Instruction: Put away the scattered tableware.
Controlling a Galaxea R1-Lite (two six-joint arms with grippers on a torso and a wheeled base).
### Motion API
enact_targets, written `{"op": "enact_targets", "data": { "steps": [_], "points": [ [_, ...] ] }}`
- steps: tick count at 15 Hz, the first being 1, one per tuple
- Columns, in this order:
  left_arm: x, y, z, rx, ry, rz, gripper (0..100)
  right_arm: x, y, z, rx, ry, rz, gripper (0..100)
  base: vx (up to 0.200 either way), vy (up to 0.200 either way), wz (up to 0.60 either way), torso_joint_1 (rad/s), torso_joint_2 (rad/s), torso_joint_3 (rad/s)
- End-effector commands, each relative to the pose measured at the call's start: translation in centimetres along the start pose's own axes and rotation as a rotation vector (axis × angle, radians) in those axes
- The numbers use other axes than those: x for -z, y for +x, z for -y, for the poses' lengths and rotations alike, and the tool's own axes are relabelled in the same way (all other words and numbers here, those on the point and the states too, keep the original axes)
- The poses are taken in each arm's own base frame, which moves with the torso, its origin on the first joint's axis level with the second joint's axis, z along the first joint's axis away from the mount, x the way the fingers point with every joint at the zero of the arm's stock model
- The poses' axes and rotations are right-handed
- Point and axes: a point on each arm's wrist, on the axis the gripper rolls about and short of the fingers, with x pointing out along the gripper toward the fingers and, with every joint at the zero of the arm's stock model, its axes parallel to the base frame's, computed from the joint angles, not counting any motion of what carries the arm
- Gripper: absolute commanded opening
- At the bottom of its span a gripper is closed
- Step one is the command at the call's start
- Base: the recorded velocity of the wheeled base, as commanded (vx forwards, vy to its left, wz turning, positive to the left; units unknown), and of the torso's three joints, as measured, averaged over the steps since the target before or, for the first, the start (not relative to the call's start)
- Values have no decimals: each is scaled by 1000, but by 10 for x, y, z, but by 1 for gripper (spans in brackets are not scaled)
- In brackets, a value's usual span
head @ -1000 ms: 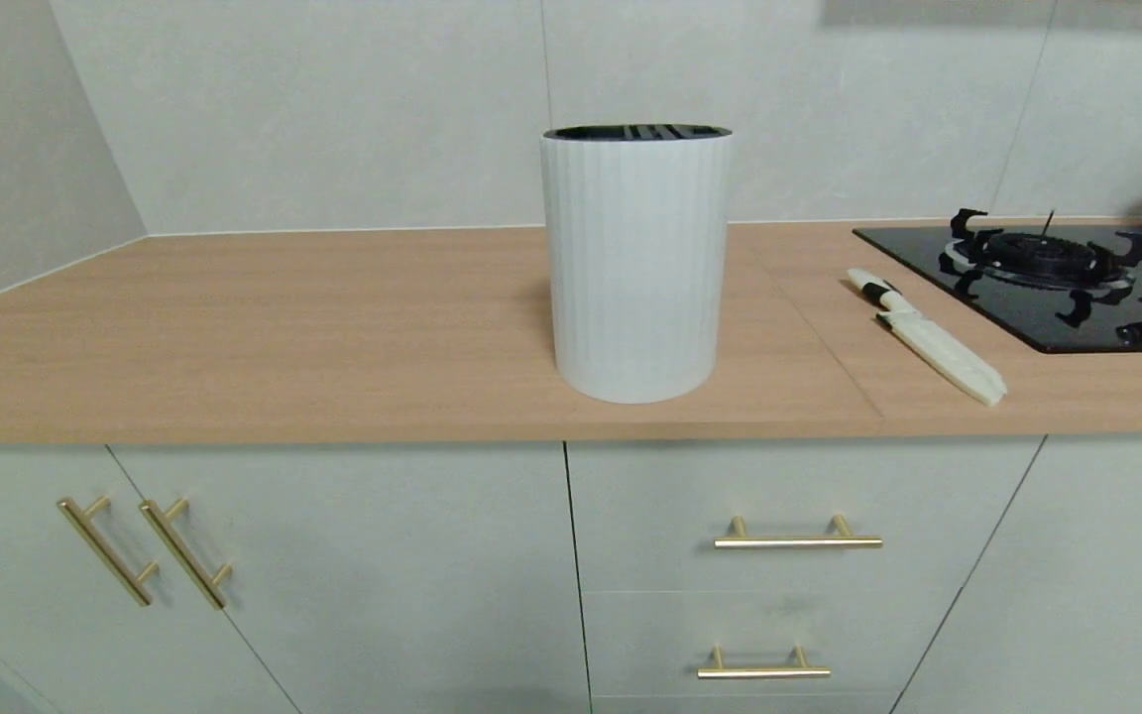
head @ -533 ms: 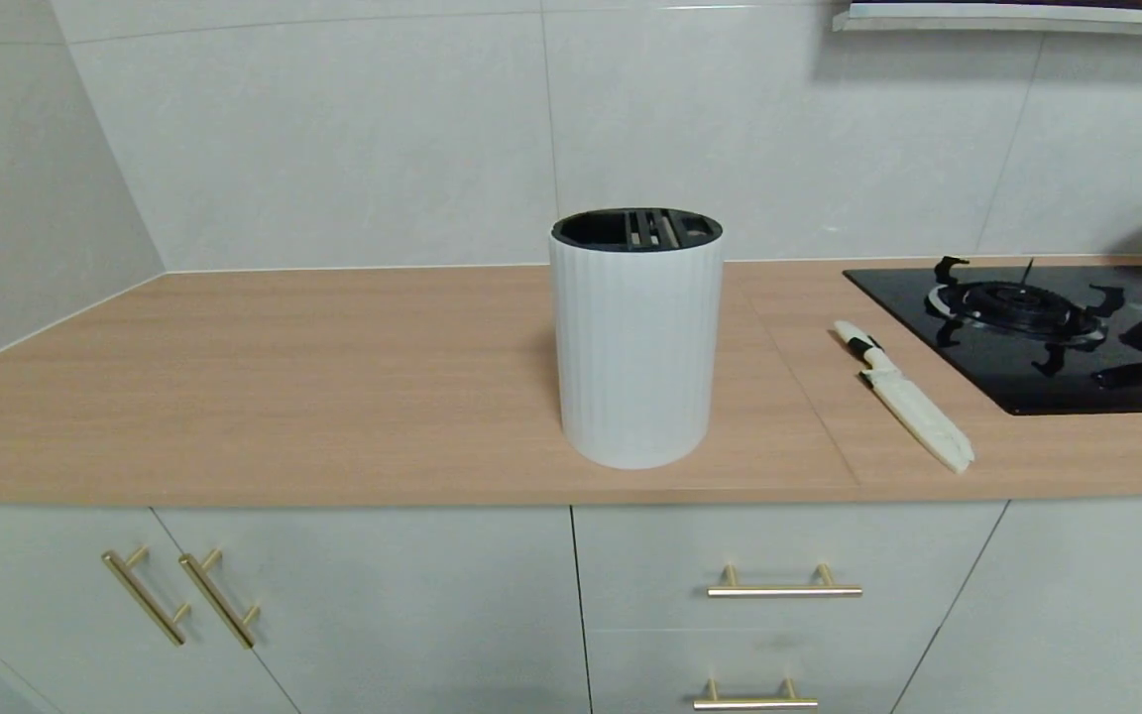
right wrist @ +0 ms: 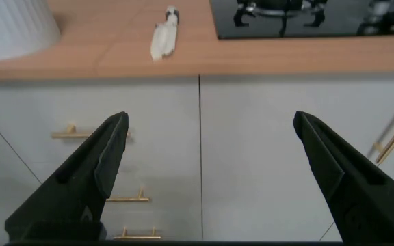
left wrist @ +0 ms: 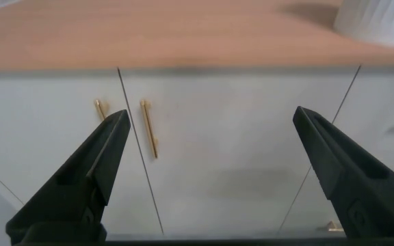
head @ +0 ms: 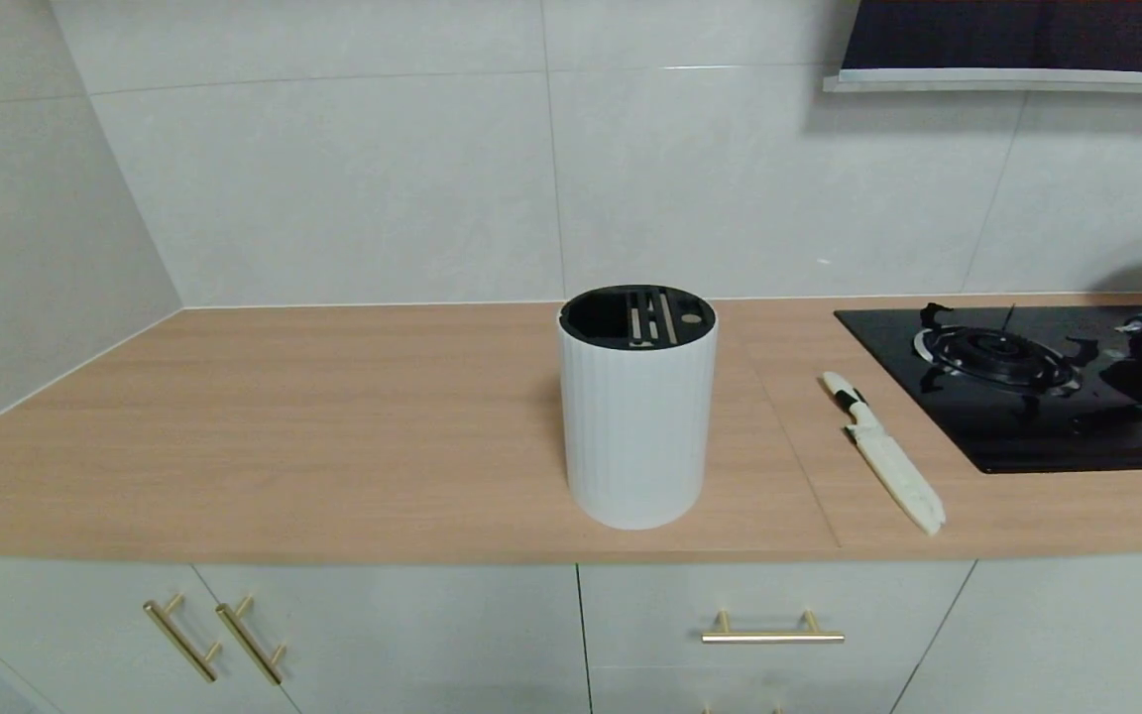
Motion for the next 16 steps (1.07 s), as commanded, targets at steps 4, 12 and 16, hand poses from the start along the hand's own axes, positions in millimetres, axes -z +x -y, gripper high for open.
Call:
{"op": "enact_targets", "data": {
  "steps": [4, 12, 16],
  "points": [
    [0, 0, 0, 0, 0, 0, 100, 0, 0, 0, 2, 0, -1, 100, 0, 0, 0, 240, -532, -294],
    [0, 0, 0, 0, 0, 0, 100, 0, 0, 0, 0, 0, -1, 100, 0, 0, 0, 264, -575, -312],
    [0, 0, 0, 0, -2, 0, 100, 0, 0, 0, 0, 0, -1, 100, 0, 0, 0, 206, -419, -224]
  ]
}}
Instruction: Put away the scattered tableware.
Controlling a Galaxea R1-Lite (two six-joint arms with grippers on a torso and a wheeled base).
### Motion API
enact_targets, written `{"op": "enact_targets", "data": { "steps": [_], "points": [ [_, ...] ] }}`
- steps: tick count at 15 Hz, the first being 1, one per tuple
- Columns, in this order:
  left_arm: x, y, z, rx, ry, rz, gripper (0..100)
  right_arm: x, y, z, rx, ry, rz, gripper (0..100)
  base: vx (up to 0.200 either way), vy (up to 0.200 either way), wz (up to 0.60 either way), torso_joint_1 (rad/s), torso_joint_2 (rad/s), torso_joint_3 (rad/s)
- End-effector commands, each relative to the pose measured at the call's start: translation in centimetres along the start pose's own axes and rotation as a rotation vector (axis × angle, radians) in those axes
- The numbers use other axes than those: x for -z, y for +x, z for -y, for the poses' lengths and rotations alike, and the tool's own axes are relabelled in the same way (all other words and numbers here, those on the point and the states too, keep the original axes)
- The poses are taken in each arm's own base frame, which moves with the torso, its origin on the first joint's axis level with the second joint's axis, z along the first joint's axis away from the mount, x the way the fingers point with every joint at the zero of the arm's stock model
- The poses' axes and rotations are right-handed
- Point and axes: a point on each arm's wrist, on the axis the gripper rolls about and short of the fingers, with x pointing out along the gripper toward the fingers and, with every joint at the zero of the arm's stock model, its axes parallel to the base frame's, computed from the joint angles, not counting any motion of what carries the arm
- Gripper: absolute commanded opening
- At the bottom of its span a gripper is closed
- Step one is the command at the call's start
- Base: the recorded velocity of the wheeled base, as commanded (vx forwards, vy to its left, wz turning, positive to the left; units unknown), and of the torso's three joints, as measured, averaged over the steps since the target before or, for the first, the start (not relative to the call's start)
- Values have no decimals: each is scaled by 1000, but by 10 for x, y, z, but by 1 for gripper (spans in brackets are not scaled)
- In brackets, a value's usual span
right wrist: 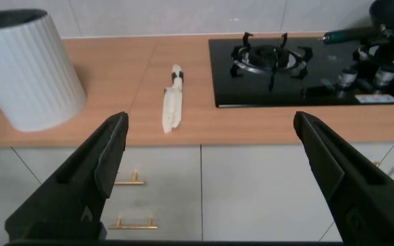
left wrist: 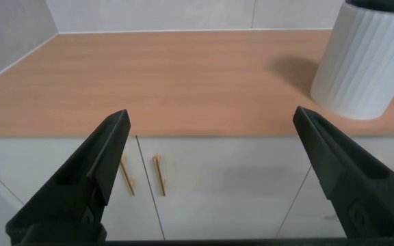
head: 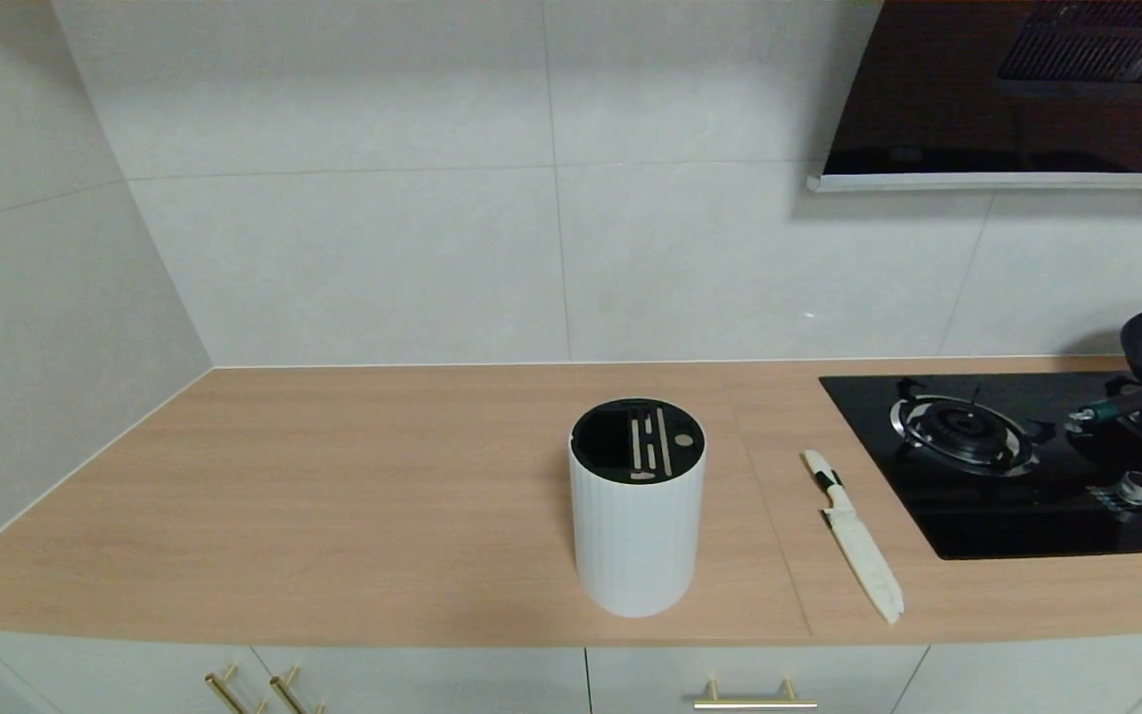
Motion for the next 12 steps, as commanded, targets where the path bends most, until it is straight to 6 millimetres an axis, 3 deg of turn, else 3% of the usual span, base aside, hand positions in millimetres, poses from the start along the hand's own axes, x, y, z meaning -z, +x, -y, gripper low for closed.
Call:
{"op": "enact_targets", "data": {
  "steps": [1, 4, 12],
  "points": [
    [0, 0, 0, 0, 0, 0, 100, 0, 0, 0, 0, 0, -1, 100, 0, 0, 0, 178, -364, -198],
    [0, 0, 0, 0, 0, 0, 100, 0, 0, 0, 2, 0, -1, 100, 0, 0, 0, 155, -328, -160],
    [0, 0, 0, 0, 0, 0, 100, 0, 0, 0, 0, -2, -1, 100, 0, 0, 0, 5, -8, -5]
  ]
}}
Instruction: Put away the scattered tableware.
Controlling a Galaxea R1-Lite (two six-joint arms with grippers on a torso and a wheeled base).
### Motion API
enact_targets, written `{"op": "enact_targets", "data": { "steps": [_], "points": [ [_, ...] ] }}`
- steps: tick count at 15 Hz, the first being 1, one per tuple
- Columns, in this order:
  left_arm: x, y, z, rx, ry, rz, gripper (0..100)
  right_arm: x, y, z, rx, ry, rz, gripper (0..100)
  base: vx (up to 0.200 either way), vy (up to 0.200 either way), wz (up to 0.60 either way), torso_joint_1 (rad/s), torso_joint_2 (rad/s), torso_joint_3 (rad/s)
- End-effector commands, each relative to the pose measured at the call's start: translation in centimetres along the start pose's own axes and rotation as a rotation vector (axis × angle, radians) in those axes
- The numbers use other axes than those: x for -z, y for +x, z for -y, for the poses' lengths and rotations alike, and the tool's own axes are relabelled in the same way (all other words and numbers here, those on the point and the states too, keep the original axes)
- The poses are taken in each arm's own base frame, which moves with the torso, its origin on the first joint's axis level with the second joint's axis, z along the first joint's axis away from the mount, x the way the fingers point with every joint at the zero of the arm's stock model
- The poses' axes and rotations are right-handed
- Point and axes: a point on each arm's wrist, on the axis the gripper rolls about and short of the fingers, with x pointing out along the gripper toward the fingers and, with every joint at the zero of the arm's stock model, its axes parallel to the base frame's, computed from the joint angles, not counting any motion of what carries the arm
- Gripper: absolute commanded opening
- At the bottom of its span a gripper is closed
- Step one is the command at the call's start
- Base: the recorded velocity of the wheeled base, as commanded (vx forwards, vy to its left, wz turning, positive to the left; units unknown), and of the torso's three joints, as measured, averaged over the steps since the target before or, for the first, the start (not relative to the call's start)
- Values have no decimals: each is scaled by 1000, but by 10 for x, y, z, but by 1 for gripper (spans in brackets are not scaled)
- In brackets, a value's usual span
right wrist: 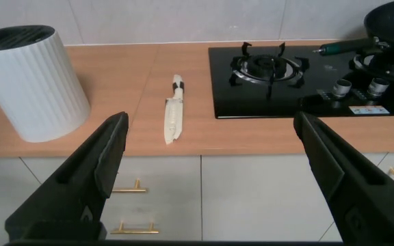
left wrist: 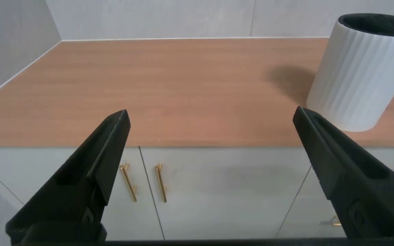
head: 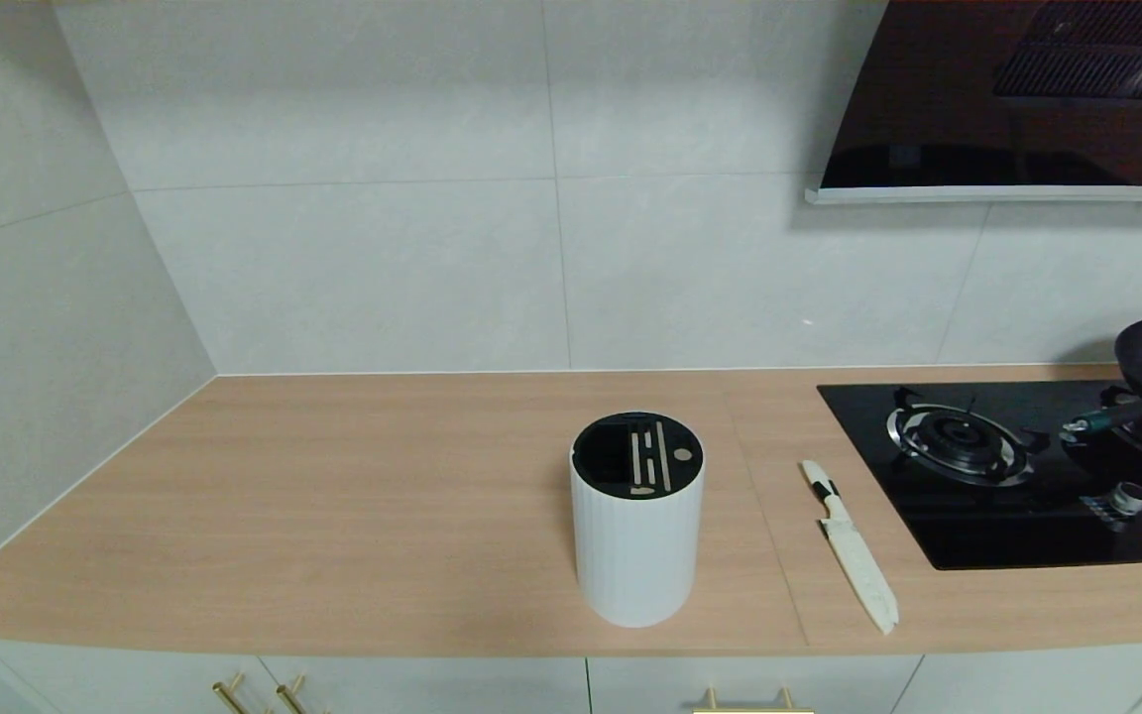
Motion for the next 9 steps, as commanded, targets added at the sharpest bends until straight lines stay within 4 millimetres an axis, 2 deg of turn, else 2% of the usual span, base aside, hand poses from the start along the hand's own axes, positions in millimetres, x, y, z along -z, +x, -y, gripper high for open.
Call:
{"op": "enact_targets", "data": {
  "steps": [1, 2, 4, 5, 8, 9],
  "points": [
    [0, 0, 0, 0, 0, -1, 100, 0, 0, 0, 0, -1, -1, 100, 0, 0, 0, 0, 0, 0],
    [0, 0, 0, 0, -2, -1, 100, -2, -1, 0, -1, 3, 10, 100, 0, 0, 0, 0, 0, 0],
    [0, 0, 0, 0, 0, -1, 100, -47, -10, -1, -83, 42, 125, 100, 0, 0, 0, 0, 0, 0],
    [0, 0, 0, 0, 0, -1, 100, -53, -8, -1, -115, 48, 105, 100, 0, 0, 0, 0, 0, 0],
    [0, 0, 0, 0, 0, -1, 100, -85, 44, -8, -329, 55, -215, 100, 0, 0, 0, 0, 0, 0],
    [0, 0, 0, 0, 0, -1, 100, -92, 69, -13, -350, 57, -325, 100, 0, 0, 0, 0, 0, 0]
  ]
}}
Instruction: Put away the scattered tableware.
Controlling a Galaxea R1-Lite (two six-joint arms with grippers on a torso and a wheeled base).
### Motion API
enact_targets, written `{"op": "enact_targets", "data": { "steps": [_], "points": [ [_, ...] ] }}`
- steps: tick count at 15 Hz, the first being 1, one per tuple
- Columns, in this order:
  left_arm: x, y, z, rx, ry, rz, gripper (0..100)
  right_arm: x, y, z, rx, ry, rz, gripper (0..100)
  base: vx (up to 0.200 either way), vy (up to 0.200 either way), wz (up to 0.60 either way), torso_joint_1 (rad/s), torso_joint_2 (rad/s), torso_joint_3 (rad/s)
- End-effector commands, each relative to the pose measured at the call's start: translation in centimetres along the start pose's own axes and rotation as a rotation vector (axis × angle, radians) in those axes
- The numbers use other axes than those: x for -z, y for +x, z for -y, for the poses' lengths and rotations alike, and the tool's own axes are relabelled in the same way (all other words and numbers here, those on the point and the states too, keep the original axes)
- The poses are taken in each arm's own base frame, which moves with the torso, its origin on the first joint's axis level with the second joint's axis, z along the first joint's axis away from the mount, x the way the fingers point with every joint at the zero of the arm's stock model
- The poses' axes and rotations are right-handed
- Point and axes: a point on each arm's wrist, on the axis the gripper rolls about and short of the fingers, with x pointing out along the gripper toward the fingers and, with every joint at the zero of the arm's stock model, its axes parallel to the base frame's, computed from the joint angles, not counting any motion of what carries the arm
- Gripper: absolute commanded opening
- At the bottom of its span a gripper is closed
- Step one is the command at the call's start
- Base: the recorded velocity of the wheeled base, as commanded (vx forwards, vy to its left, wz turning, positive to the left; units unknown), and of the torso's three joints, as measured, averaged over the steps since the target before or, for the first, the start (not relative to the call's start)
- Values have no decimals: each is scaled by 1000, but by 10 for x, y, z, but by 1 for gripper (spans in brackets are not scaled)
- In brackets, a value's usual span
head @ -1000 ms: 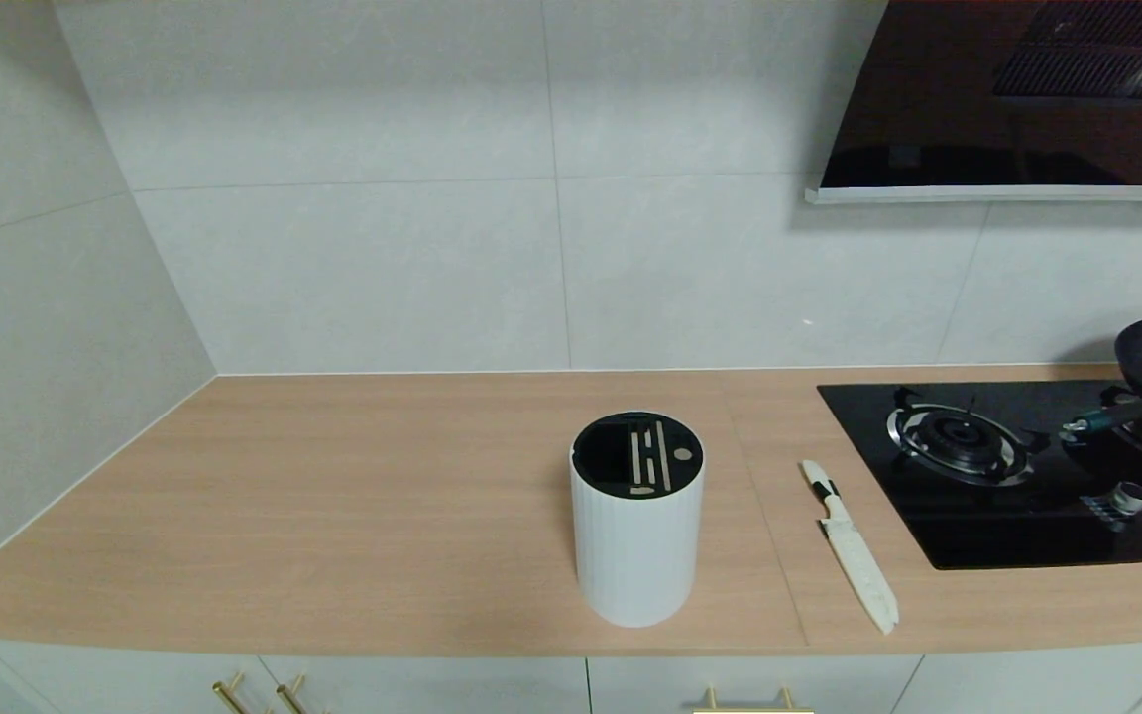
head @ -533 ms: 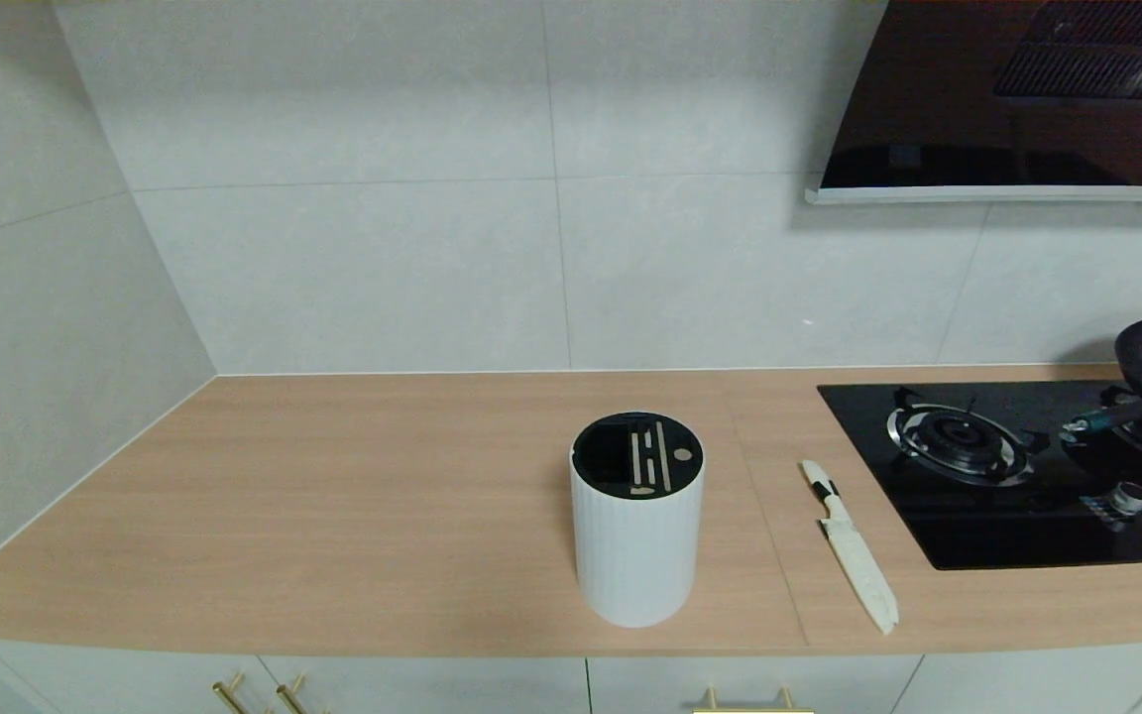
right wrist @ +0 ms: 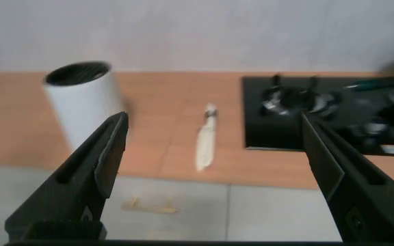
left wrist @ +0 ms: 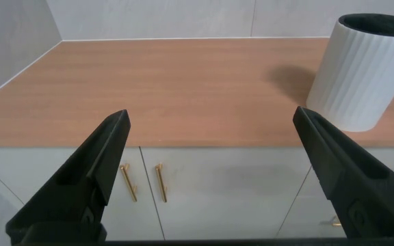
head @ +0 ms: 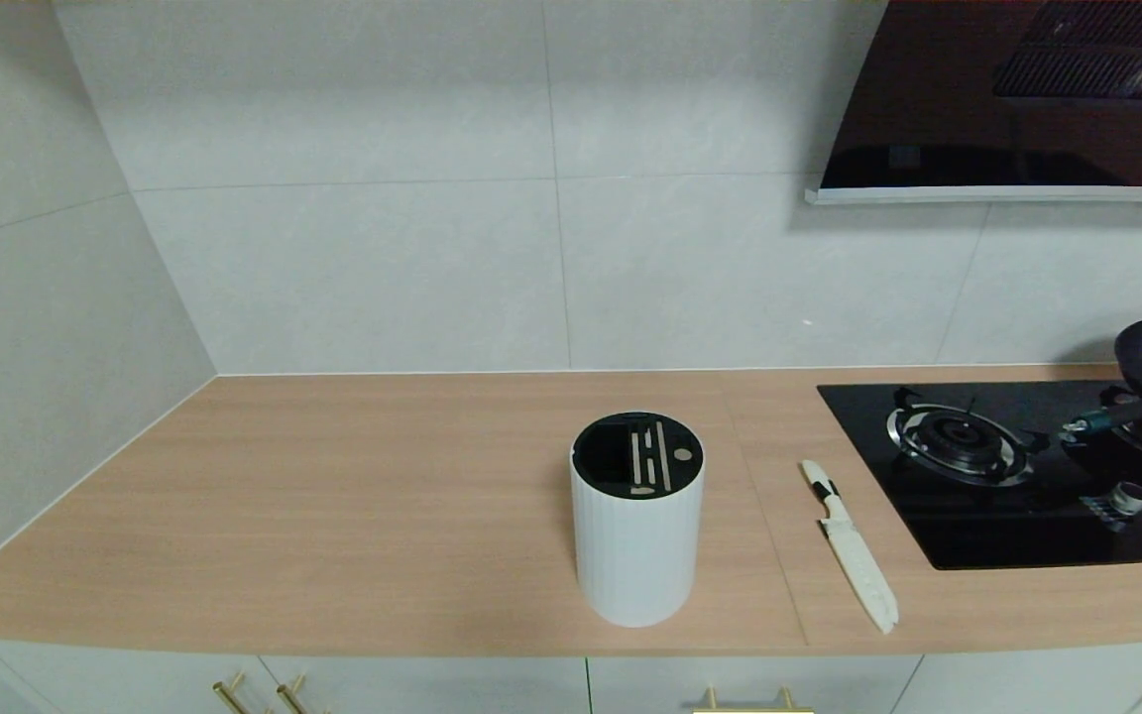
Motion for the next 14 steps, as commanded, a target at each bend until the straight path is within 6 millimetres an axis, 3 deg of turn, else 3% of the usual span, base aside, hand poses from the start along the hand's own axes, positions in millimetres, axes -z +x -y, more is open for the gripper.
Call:
{"op": "enact_targets", "data": {
  "steps": [1, 2, 6, 8, 14],
  "points": [
    [0, 0, 0, 0, 0, 0, 100, -27, 58, 2, -123, 41, -290, 100, 0, 0, 0, 0, 0, 0],
    [0, 0, 0, 0, 0, 0, 100, -38, 100, 4, -116, 59, -398, 100, 0, 0, 0, 0, 0, 0],
    [0, 0, 0, 0, 0, 0, 100, -38, 185, 11, -94, 70, -482, 100, 0, 0, 0, 0, 0, 0],
    [0, 0, 0, 0, 0, 0, 100, -24, 222, 14, -78, 74, -541, 100, 0, 0, 0, 0, 0, 0],
    [0, 0, 0, 0, 0, 0, 100, 43, 315, 20, 4, 26, -607, 100, 0, 0, 0, 0, 0, 0]
  ]
}}
